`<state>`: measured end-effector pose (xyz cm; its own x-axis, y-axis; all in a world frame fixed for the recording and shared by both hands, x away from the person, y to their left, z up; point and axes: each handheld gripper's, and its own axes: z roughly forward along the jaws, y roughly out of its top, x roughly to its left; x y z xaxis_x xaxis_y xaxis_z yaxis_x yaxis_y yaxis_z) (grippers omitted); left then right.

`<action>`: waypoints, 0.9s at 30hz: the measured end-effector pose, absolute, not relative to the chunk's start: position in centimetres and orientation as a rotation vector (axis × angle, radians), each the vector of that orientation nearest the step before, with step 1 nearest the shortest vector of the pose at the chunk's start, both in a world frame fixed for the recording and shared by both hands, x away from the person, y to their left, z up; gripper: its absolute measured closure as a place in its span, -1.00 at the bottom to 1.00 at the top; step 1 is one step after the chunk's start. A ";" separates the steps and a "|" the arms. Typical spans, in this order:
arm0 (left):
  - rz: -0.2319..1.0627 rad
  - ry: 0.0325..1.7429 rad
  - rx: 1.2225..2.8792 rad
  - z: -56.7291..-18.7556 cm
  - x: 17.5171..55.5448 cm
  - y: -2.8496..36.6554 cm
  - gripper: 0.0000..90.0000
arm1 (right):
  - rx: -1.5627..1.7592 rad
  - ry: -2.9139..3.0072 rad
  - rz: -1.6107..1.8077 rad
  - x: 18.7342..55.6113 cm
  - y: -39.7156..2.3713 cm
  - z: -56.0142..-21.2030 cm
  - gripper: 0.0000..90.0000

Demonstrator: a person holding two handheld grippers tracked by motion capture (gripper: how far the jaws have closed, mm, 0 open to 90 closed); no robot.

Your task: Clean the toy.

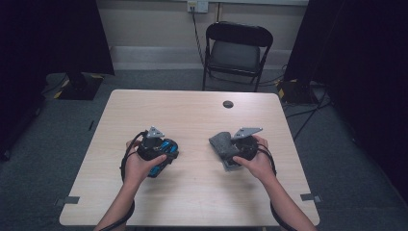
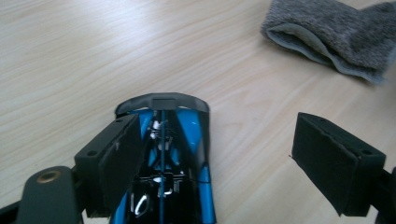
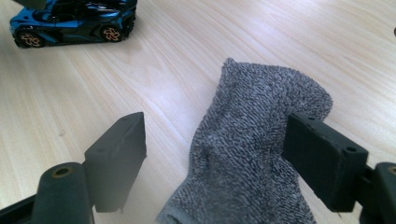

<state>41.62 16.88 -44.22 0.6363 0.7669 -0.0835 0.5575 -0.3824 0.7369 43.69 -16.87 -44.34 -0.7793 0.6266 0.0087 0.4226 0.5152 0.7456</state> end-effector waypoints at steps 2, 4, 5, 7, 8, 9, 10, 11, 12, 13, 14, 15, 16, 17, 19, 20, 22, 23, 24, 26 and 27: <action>0.336 1.023 2.093 -44.2 41.3 16.7 -0.64 | 0.881 2.498 1.132 43.5 -16.8 -44.2 -0.55; 0.330 0.991 2.093 -44.2 40.8 16.4 -0.64 | 0.882 2.503 1.137 43.4 -16.6 -44.0 -0.56; 0.325 0.979 2.105 -44.2 40.7 16.3 -0.64 | 0.876 2.505 1.141 43.3 -16.6 -44.0 -0.56; 0.302 0.982 2.104 -44.2 40.3 16.0 -0.64 | 0.870 2.505 1.151 43.1 -16.5 -43.9 -0.56; 0.296 0.988 2.104 -44.3 40.2 15.9 -0.64 | 0.866 2.506 1.151 43.0 -16.5 -43.9 -0.56; 0.289 0.983 2.111 -44.3 40.0 15.8 -0.64 | 0.863 2.509 1.152 42.9 -16.4 -43.9 -0.57; 0.280 0.980 2.115 -44.3 39.9 15.7 -0.64 | 0.862 2.515 1.157 42.8 -16.4 -43.9 -0.58; 0.280 0.980 2.115 -44.3 39.9 15.7 -0.64 | 0.855 2.515 1.163 42.7 -16.3 -43.9 -0.59; 0.267 0.971 2.114 -44.3 39.6 15.5 -0.64 | 0.853 2.518 1.166 42.6 -16.3 -43.9 -0.59; 0.261 0.968 2.113 -44.3 39.5 15.4 -0.64 | 0.851 2.518 1.172 42.5 -16.3 -43.9 -0.59; 0.254 0.969 2.109 -44.3 39.3 15.2 -0.64 | 0.850 2.520 1.176 42.4 -16.2 -43.9 -0.59; 0.255 0.955 2.115 -44.3 39.2 15.2 -0.64 | 0.845 2.522 1.176 42.3 -16.2 -43.8 -0.59; 0.262 0.942 2.123 -44.4 38.9 15.0 -0.64 | 0.843 2.526 1.176 42.2 -16.1 -43.8 -0.59; 0.262 0.942 2.123 -44.4 38.9 15.0 -0.64 | 0.843 2.526 1.176 42.2 -16.1 -43.8 -0.59; 0.252 0.925 2.120 -44.5 38.7 14.8 -0.64 | 0.831 2.531 1.197 41.8 -15.9 -43.7 -0.59; 0.245 0.910 2.126 -44.6 38.5 14.6 -0.64 | 0.827 2.532 1.202 41.7 -15.9 -43.6 -0.59; 0.234 0.900 2.131 -44.7 38.1 14.3 -0.64 | 0.813 2.534 1.208 41.3 -15.7 -43.5 -0.59; 0.238 0.892 2.138 -44.8 38.0 14.2 -0.64 | 0.799 2.537 1.213 41.1 -15.6 -43.4 -0.60; 0.228 0.887 2.144 -44.8 37.8 14.1 -0.64 | 0.790 2.544 1.218 40.9 -15.5 -43.4 -0.60; 0.224 0.880 2.152 -45.0 37.5 13.9 -0.64 | 0.778 2.547 1.219 40.7 -15.4 -43.4 -0.60; 0.223 0.876 2.159 -45.1 37.4 13.9 -0.64 | 0.775 2.550 1.227 40.6 -15.3 -43.5 -0.60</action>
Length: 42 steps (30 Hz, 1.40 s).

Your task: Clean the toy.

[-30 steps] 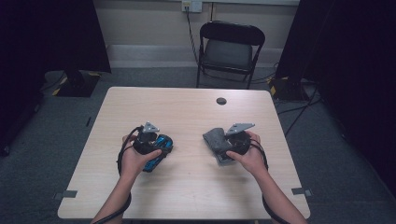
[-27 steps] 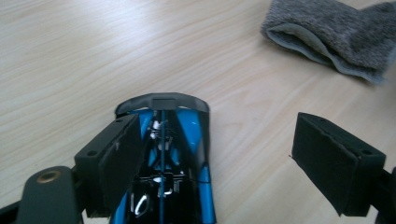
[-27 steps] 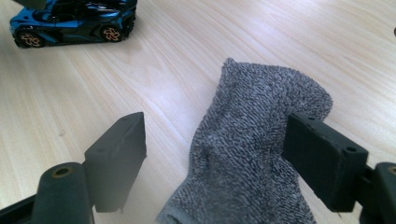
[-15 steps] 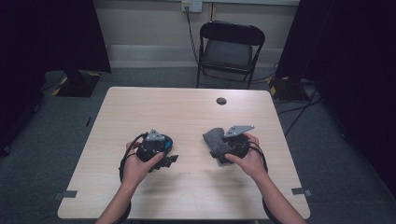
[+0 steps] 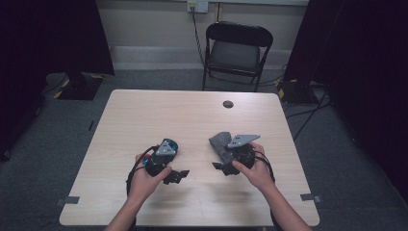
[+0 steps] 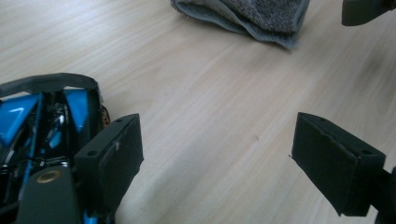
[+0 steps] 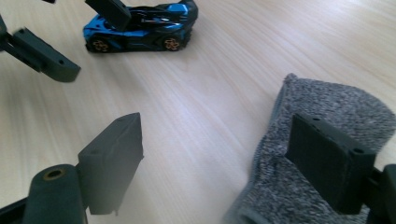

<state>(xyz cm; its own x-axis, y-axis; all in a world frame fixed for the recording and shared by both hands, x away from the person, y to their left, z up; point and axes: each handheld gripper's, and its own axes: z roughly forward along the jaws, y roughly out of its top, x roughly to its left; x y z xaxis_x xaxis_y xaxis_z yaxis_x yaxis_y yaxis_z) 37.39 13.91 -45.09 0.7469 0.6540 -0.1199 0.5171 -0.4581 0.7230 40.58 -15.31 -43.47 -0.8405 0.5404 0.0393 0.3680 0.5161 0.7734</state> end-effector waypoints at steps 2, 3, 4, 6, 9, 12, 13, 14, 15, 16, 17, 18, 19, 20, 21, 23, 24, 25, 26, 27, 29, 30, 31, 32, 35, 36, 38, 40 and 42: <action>0.212 0.874 2.162 -45.3 37.2 13.8 -0.64 | 0.778 2.554 1.226 40.4 -15.2 -43.6 -0.59; 0.212 0.874 2.161 -45.5 37.0 13.7 -0.64 | 0.776 2.556 1.231 40.3 -15.2 -43.6 -0.59; 0.207 0.872 2.163 -45.6 36.9 13.7 -0.64 | 0.778 2.559 1.237 40.2 -15.1 -43.7 -0.59; 0.201 0.869 2.172 -45.8 36.6 13.5 -0.64 | 0.778 2.566 1.240 40.0 -15.0 -43.8 -0.59; 0.197 0.852 2.177 -46.1 36.3 13.3 -0.64 | 0.769 2.574 1.250 39.6 -14.9 -44.1 -0.59; 0.187 0.836 2.170 -46.5 36.0 13.2 -0.64 | 0.767 2.580 1.260 39.3 -14.7 -44.5 -0.58; 0.181 0.832 2.169 -46.7 35.9 13.1 -0.64 | 0.765 2.583 1.261 39.3 -14.7 -44.6 -0.57; 0.173 0.828 2.175 -46.9 35.8 13.1 -0.64 | 0.763 2.590 1.260 39.2 -14.6 -44.8 -0.57; 0.171 0.817 2.181 -47.0 35.7 13.0 -0.64 | 0.761 2.591 1.258 39.1 -14.6 -44.9 -0.57; 0.167 0.814 2.186 -47.2 35.6 12.9 -0.64 | 0.758 2.598 1.261 39.0 -14.5 -45.1 -0.57; 0.165 0.808 2.185 -47.3 35.5 12.8 -0.64 | 0.749 2.607 1.264 38.9 -14.4 -45.2 -0.57; 0.163 0.806 2.187 -47.4 35.4 12.8 -0.64 | 0.747 2.612 1.263 38.8 -14.3 -45.4 -0.57; 0.163 0.801 2.194 -47.4 35.4 12.7 -0.64 | 0.745 2.612 1.262 38.7 -14.2 -45.5 -0.57; 0.165 0.792 2.194 -47.5 35.3 12.6 -0.64 | 0.741 2.614 1.266 38.6 -14.1 -45.6 -0.57; 0.168 0.790 2.198 -47.6 35.2 12.6 -0.64 | 0.740 2.620 1.272 38.5 -14.0 -45.7 -0.57; 0.170 0.777 2.201 -47.7 35.1 12.4 -0.64 | 0.738 2.626 1.267 38.4 -13.7 -46.0 -0.57; 0.164 0.776 2.208 -47.8 35.0 12.4 -0.64 | 0.736 2.631 1.271 38.3 -13.6 -46.2 -0.57; 0.164 0.776 2.208 -47.8 35.0 12.4 -0.64 | 0.736 2.631 1.271 38.3 -13.6 -46.2 -0.57; 0.172 0.769 2.209 -48.0 34.9 12.4 -0.64 | 0.739 2.637 1.274 38.2 -13.4 -46.6 -0.57; 0.168 0.768 2.224 -48.1 34.8 12.4 -0.64 | 0.742 2.640 1.275 38.1 -13.4 -46.8 -0.57; 0.168 0.769 2.232 -48.3 34.7 12.4 -0.64 | 0.744 2.643 1.275 38.0 -13.3 -47.2 -0.57; 0.169 0.765 2.237 -48.4 34.7 12.4 -0.64 | 0.747 2.647 1.273 38.0 -13.2 -47.5 -0.56; 0.171 0.762 2.240 -48.4 34.6 12.4 -0.64 | 0.746 2.653 1.267 37.9 -13.2 -47.7 -0.56; 0.172 0.756 2.244 -48.5 34.6 12.4 -0.64 | 0.742 2.656 1.255 37.9 -13.1 -47.8 -0.56; 0.181 0.733 2.258 -48.8 34.3 12.3 -0.64 | 0.738 2.660 1.253 37.8 -12.8 -48.2 -0.56; 0.189 0.722 2.268 -48.8 34.3 12.3 -0.63 | 0.736 2.662 1.256 37.8 -12.7 -48.3 -0.56; 0.194 0.714 2.273 -49.0 34.2 12.3 -0.63 | 0.729 2.663 1.251 37.7 -12.6 -48.5 -0.56; 0.198 0.713 2.277 -49.1 34.1 12.3 -0.63 | 0.724 2.664 1.240 37.6 -12.5 -48.7 -0.56; 0.200 0.714 2.285 -49.2 34.1 12.4 -0.63 | 0.725 2.668 1.242 37.6 -12.4 -48.8 -0.57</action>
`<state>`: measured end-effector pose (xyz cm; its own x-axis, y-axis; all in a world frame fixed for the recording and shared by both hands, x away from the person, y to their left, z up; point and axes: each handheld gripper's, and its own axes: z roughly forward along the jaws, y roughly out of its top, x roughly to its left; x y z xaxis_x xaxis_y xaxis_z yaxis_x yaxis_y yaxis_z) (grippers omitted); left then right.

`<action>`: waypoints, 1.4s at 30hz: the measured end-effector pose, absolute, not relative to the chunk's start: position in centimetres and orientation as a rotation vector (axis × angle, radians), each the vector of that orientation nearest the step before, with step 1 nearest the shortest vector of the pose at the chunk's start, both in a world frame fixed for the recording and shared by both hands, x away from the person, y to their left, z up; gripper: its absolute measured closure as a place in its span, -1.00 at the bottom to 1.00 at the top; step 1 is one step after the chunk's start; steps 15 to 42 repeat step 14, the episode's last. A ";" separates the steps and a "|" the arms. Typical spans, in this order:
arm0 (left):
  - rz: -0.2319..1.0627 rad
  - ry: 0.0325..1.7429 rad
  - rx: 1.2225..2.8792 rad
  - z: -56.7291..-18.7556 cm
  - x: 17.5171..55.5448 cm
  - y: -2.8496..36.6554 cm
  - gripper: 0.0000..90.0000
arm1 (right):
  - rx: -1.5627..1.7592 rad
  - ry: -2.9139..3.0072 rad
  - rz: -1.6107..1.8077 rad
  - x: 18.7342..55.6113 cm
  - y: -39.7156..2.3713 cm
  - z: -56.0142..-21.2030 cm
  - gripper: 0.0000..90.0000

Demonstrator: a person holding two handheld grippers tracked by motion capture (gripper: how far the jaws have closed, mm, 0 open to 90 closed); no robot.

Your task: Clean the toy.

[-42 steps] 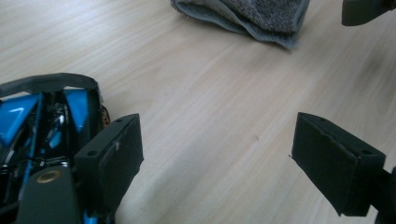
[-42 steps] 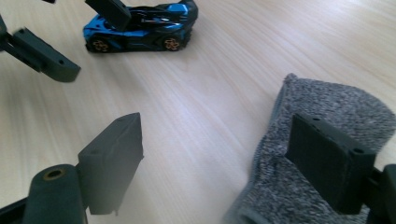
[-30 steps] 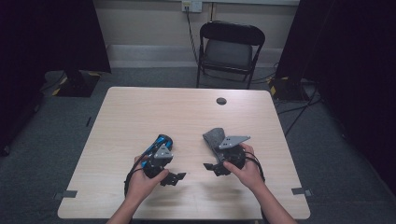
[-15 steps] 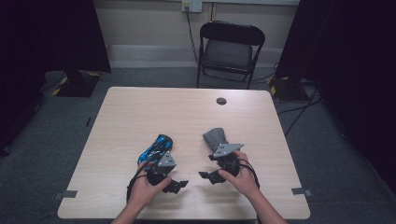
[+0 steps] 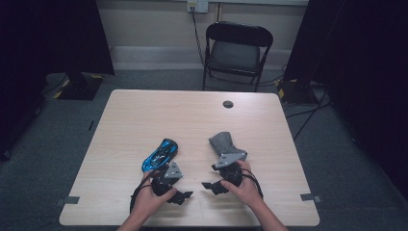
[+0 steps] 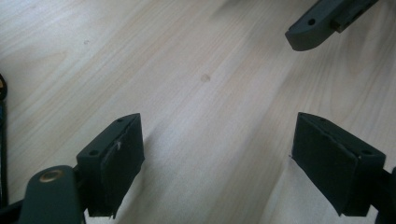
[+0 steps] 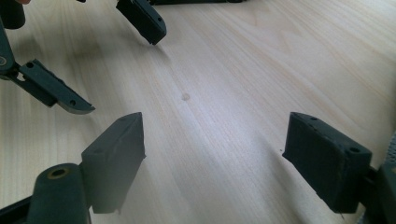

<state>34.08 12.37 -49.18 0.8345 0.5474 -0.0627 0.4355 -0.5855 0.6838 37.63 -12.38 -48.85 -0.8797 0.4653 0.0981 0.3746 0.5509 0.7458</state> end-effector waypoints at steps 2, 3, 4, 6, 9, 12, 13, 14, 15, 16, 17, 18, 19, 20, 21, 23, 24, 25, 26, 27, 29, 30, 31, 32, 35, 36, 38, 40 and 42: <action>0.207 0.709 2.286 -49.3 34.0 12.3 -0.63 | 0.725 2.666 1.238 37.7 -12.4 -49.0 -0.56; 0.205 0.708 2.290 -49.3 34.0 12.4 -0.63 | 0.727 2.668 1.236 37.7 -12.4 -49.1 -0.56; 0.209 0.708 2.286 -49.5 34.0 12.3 -0.63 | 0.725 2.668 1.232 37.6 -12.4 -49.2 -0.56; 0.233 0.678 2.296 -49.7 33.9 12.2 -0.66 | 0.718 2.671 1.217 37.6 -12.4 -49.5 -0.56; 0.235 0.661 2.301 -49.7 33.9 12.2 -0.66 | 0.704 2.673 1.195 37.5 -12.4 -49.8 -0.57; 0.230 0.666 2.288 -49.8 33.9 12.2 -0.66 | 0.696 2.672 1.190 37.3 -12.2 -50.1 -0.57; 0.232 0.651 2.300 -49.8 33.9 12.3 -0.66 | 0.684 2.672 1.187 37.3 -12.1 -50.1 -0.57; 0.232 0.651 2.300 -49.8 33.9 12.3 -0.67 | 0.677 2.672 1.181 37.2 -12.1 -50.1 -0.57; 0.232 0.651 2.300 -49.8 33.9 12.3 -0.67 | 0.677 2.672 1.181 37.2 -12.1 -50.1 -0.57; 0.232 0.651 2.300 -49.8 33.9 12.3 -0.67 | 0.677 2.672 1.181 37.2 -12.1 -50.1 -0.57; 0.232 0.651 2.300 -49.8 33.9 12.3 -0.67 | 0.677 2.672 1.181 37.2 -12.1 -50.1 -0.57; 0.232 0.651 2.300 -49.8 33.9 12.3 -0.67 | 0.677 2.672 1.181 37.2 -12.1 -50.1 -0.57; 0.232 0.651 2.300 -49.8 33.9 12.3 -0.67 | 0.677 2.672 1.181 37.2 -12.1 -50.1 -0.57; 0.232 0.651 2.300 -49.8 33.9 12.3 -0.67 | 0.677 2.672 1.181 37.2 -12.1 -50.1 -0.57; 0.232 0.651 2.300 -49.8 33.9 12.3 -0.67 | 0.677 2.672 1.181 37.2 -12.1 -50.1 -0.57; 0.232 0.651 2.300 -49.8 33.9 12.3 -0.67 | 0.677 2.672 1.181 37.2 -12.1 -50.1 -0.57; 0.232 0.651 2.300 -49.8 33.9 12.3 -0.67 | 0.677 2.672 1.181 37.2 -12.1 -50.1 -0.57; 0.232 0.651 2.300 -49.8 33.9 12.3 -0.67 | 0.677 2.672 1.181 37.2 -12.1 -50.1 -0.57; 0.232 0.651 2.300 -49.8 33.9 12.3 -0.67 | 0.677 2.672 1.181 37.2 -12.1 -50.1 -0.57; 0.232 0.651 2.300 -49.8 33.9 12.3 -0.67 | 0.677 2.672 1.181 37.2 -12.1 -50.1 -0.57; 0.232 0.651 2.300 -49.8 33.9 12.3 -0.67 | 0.677 2.672 1.181 37.2 -12.1 -50.1 -0.57; 0.232 0.651 2.300 -49.8 33.9 12.3 -0.67 | 0.677 2.672 1.181 37.2 -12.1 -50.1 -0.57; 0.232 0.651 2.300 -49.8 33.9 12.3 -0.67 | 0.677 2.672 1.181 37.2 -12.1 -50.1 -0.57; 0.232 0.651 2.300 -49.8 33.9 12.3 -0.67 | 0.677 2.672 1.181 37.2 -12.1 -50.1 -0.57; 0.232 0.651 2.300 -49.8 33.9 12.3 -0.67 | 0.677 2.672 1.181 37.2 -12.1 -50.1 -0.57; 0.232 0.651 2.300 -49.8 33.9 12.3 -0.67 | 0.677 2.672 1.181 37.2 -12.1 -50.1 -0.57; 0.232 0.651 2.300 -49.8 33.9 12.3 -0.67 | 0.677 2.672 1.181 37.2 -12.1 -50.1 -0.57; 0.232 0.651 2.300 -49.8 33.9 12.3 -0.67 | 0.677 2.672 1.181 37.2 -12.1 -50.1 -0.57; 0.232 0.651 2.300 -49.8 33.9 12.3 -0.67 | 0.677 2.672 1.181 37.2 -12.1 -50.1 -0.57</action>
